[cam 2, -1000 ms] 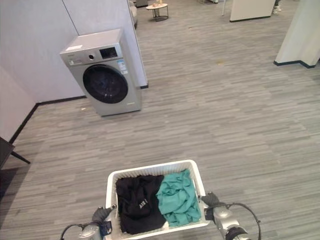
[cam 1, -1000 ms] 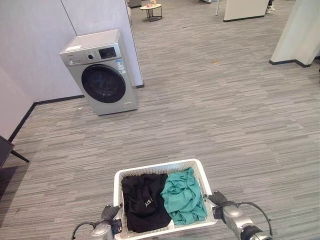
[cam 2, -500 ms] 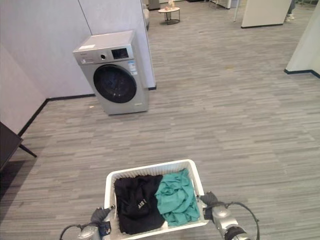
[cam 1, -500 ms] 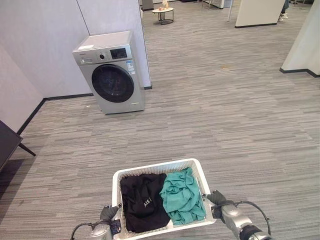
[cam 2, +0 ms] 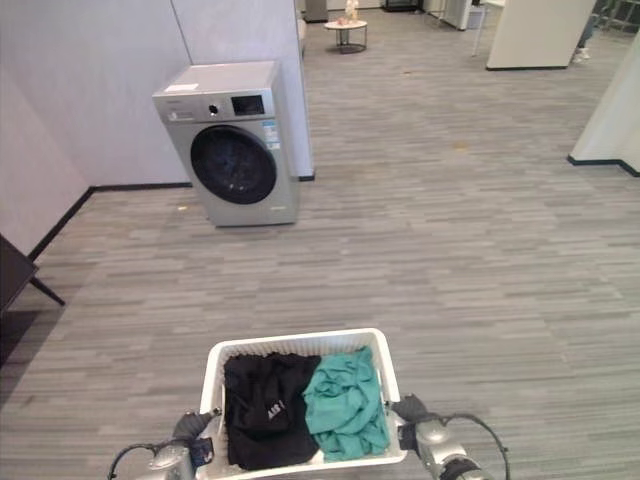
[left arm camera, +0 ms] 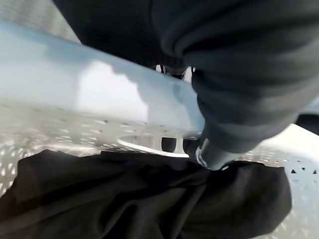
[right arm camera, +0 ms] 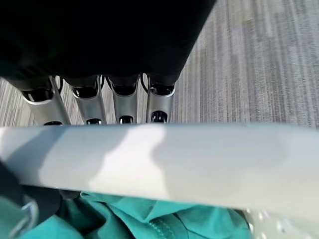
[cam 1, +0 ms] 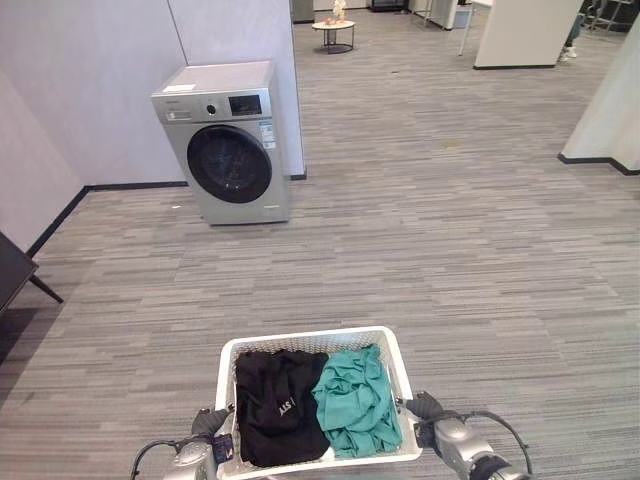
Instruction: Grab the laundry basket,head to the washer,open it,put in the laundry and shut it.
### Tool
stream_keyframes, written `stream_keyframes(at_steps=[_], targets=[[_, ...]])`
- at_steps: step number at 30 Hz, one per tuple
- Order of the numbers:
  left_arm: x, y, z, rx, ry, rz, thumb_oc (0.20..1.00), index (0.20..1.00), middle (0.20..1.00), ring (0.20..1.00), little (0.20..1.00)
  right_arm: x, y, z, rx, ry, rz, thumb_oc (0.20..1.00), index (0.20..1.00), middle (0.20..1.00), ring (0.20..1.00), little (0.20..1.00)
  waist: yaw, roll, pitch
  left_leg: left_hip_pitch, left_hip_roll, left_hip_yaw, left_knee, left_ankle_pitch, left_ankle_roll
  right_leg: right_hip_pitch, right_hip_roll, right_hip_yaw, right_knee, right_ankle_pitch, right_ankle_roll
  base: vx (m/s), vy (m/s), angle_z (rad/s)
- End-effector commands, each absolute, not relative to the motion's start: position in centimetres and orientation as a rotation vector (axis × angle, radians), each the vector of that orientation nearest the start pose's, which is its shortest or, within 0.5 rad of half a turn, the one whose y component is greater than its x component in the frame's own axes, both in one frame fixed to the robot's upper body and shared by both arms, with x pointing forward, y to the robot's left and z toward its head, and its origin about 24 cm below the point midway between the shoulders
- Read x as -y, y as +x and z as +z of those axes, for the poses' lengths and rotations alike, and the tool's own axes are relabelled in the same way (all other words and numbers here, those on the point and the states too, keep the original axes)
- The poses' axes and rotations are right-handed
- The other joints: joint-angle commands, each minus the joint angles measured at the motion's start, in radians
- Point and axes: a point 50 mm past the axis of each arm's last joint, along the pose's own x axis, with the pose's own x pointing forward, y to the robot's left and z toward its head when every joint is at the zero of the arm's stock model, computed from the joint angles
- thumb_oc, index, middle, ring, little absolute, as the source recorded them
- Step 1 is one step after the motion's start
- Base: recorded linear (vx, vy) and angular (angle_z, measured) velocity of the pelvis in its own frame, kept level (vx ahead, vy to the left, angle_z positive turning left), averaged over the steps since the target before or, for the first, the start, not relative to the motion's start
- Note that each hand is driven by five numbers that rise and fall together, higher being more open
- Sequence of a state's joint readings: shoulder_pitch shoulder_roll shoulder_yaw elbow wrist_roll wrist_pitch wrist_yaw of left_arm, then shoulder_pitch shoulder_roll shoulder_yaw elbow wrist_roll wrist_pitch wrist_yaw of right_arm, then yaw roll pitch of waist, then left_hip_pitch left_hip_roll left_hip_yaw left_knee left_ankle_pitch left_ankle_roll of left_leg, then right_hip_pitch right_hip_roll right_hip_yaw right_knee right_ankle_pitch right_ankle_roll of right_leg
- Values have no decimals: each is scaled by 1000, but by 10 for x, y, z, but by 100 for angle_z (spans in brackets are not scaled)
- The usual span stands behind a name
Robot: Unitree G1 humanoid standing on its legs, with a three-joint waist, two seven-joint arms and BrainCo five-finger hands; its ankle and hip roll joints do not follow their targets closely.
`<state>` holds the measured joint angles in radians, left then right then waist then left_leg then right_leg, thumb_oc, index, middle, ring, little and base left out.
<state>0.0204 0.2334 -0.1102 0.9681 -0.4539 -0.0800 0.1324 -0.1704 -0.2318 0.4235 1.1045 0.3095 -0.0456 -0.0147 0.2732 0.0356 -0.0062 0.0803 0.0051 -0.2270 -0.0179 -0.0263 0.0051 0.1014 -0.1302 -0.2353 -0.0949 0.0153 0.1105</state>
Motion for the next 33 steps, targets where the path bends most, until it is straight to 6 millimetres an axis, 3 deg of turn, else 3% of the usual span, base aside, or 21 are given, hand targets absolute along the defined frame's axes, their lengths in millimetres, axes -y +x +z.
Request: stream_keyframes(at_steps=[1, 7, 11, 12, 14, 15, 16, 17, 18, 21, 23, 25, 28, 29, 33], targets=[[-270, 108, -137, -936, -79, 456, 200, 200, 200, 200, 200, 162, 192, -129, -851, -74, 169, 200, 200, 200, 200, 200, 82, -86, -2, -103, -50, -167, 55, 34, -10, -16, 43, -31, 8, -45, -28, 0, -17, 9], [-273, 104, -135, -920, -97, 480, 200, 200, 200, 200, 200, 159, 194, -128, -844, -92, 194, 200, 200, 200, 200, 200, 93, -93, 8, -115, -43, -201, 34, 55, -22, -17, 59, -58, 8, -60, -40, 15, -40, 12], [-271, 112, -132, -888, -118, 473, 200, 200, 200, 200, 200, 162, 200, -123, -820, -109, 194, 200, 200, 200, 200, 200, 94, -96, 35, -183, -53, -203, 135, 59, -41, -28, 60, -88, 8, -61, -44, -29, -38, 36], [-270, 119, -129, -861, -125, 461, 200, 200, 200, 200, 200, 166, 208, -117, -783, -116, 186, 200, 200, 200, 200, 200, 101, -90, 77, -243, -75, -162, 264, 66, -56, -23, 54, -118, 16, -68, -50, -72, -19, 35], [-264, 129, -127, -843, -117, 426, 200, 200, 200, 200, 200, 177, 214, -112, -757, -137, 158, 200, 200, 200, 200, 200, 91, -84, 92, -298, -63, -42, 299, 109, -58, -2, 47, -174, 17, -77, -50, -28, 13, 46], [-264, 129, -127, -843, -117, 425, 200, 200, 200, 200, 200, 177, 214, -111, -757, -137, 158, 200, 200, 200, 200, 200, 92, -83, 93, -298, -63, -41, 300, 109, -58, -2, 47, -174, 17, -77, -50, 26, 32, 73], [-261, 134, -125, -833, -112, 409, 200, 200, 200, 200, 200, 186, 215, -110, -754, -145, 129, 200, 200, 200, 200, 200, 84, -81, 93, -326, -32, 72, 236, 121, -52, 11, 47, -206, 13, -85, -46, 143, 0, 70], [-258, 139, -124, -814, -115, 395, 200, 200, 200, 200, 200, 192, 213, -110, -754, -134, 94, 200, 200, 200, 200, 200, 93, -92, 87, -351, -29, 151, 168, 92, -42, 39, 44, -220, 8, -110, -35, 145, -1, 62], [-258, 139, -124, -814, -114, 395, 200, 200, 200, 200, 200, 192, 213, -110, -754, -133, 94, 200, 200, 200, 200, 200, 95, -93, 88, -349, -29, 153, 167, 92, -42, 39, 43, -218, 8, -111, -35, 161, 19, 76], [-263, 145, -121, -801, -95, 402, 200, 200, 200, 200, 200, 187, 211, -113, -766, -118, 87, 200, 200, 200, 200, 200, 115, -102, 63, -376, -25, 223, 21, 167, -52, 74, 37, -231, 8, -146, -22, 183, 229, 85], [-265, 145, -120, -802, -84, 407, 200, 200, 200, 200, 200, 183, 213, -112, -755, -123, 100, 200, 200, 200, 200, 200, 121, -105, 60, -390, -32, 230, 10, 176, -55, 88, 30, -228, 8, -155, -19, 127, 173, 9], [-274, 137, -122, -832, -75, 435, 200, 200, 200, 200, 200, 168, 214, -113, -758, -109, 144, 200, 200, 200, 200, 200, 128, -114, 27, -337, -44, 161, 12, 166, -20, 89, -4, -215, 34, -137, 6, 180, 409, -40], [-280, 136, -121, -843, -56, 432, 200, 200, 200, 200, 200, 165, 213, -115, -771, -95, 140, 200, 200, 200, 200, 200, 127, -131, 15, -307, -61, 141, 27, 128, -1, 106, -37, -200, 57, -132, 19, 150, 313, -58], [-282, 134, -121, -843, -55, 437, 200, 200, 200, 200, 200, 156, 212, -116, -766, -66, 153, 200, 200, 200, 200, 200, 130, -148, 4, -295, -83, 131, 54, 86, 17, 107, -74, -202, 78, -110, 39, 179, 352, -18], [-291, 133, -118, -844, -31, 455, 200, 200, 200, 200, 200, 150, 213, -115, -756, -60, 176, 200, 200, 200, 200, 200, 137, -157, -1, -256, -113, 113, 77, 51, 47, 89, -133, -178, 178, -43, 65, 138, 372, 0]])
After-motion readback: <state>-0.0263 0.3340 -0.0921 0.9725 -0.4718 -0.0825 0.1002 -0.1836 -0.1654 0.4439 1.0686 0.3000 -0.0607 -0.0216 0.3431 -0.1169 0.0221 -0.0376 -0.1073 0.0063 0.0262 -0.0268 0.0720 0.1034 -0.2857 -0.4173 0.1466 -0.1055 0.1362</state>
